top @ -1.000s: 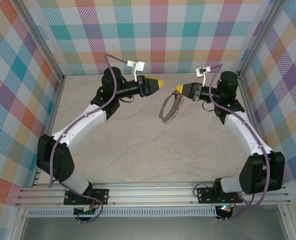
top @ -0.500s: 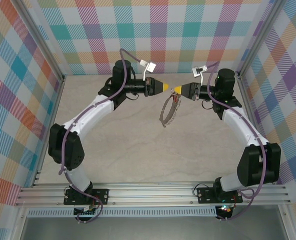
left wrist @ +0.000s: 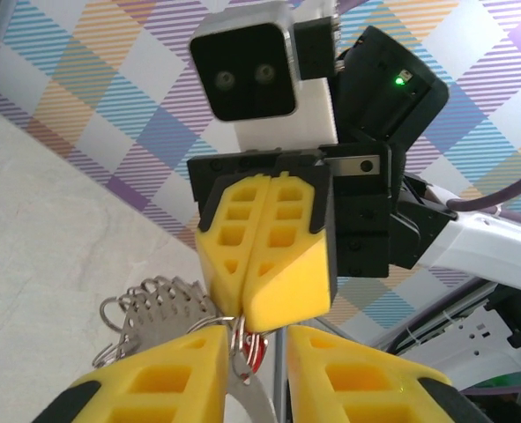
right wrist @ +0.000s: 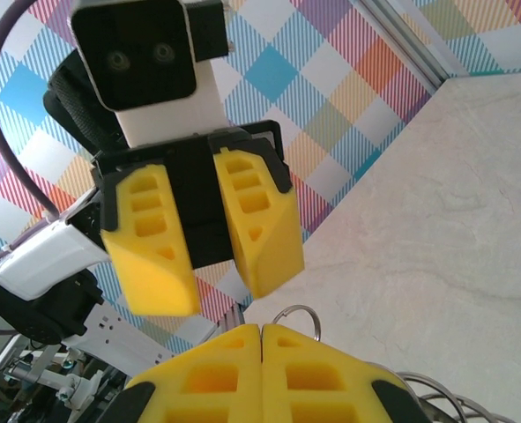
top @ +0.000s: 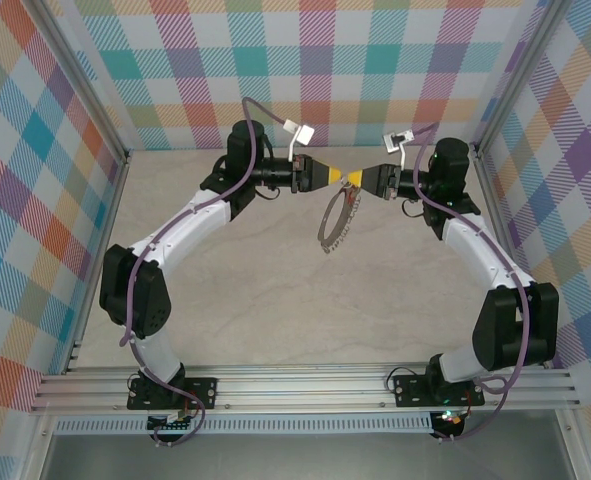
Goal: Put the keys on the keyring
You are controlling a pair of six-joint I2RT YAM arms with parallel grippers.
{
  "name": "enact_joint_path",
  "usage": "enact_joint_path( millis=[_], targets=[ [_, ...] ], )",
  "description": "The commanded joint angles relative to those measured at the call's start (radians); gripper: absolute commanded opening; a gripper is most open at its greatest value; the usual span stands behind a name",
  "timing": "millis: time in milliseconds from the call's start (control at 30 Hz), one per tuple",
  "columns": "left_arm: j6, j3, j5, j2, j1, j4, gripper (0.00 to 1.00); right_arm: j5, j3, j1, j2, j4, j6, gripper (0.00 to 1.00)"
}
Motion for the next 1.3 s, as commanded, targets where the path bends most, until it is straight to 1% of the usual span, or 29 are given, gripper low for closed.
enact_joint_path(
  millis=[0, 533, 667, 833, 1267],
  targets=[
    [-0.029, -0.002, 0.028, -0.017, -0.016, 0.067, 0.26, -0.024, -0.008, 0.0, 0.003, 0.068, 0.009, 0.0],
    [-0.006, -0.001, -0.003, 0.006, -0.028, 0.038, 0.27, -0.024, -0.013, 0.0, -0.004, 0.077, 0.007, 0.0],
    [0.021, -0.003, -0.018, 0.001, -0.023, 0.012, 0.27, -0.023, -0.016, 0.0, -0.005, 0.072, 0.002, 0.0],
    [0.021, -0.023, -0.036, -0.011, -0.01, 0.022, 0.27, -0.024, -0.018, 0.0, -0.008, 0.073, 0.002, 0.0],
    [-0.003, -0.027, -0.005, 0.013, -0.017, 0.044, 0.28, -0.015, -0.014, 0.0, -0.009, 0.08, 0.007, 0.0]
  ],
)
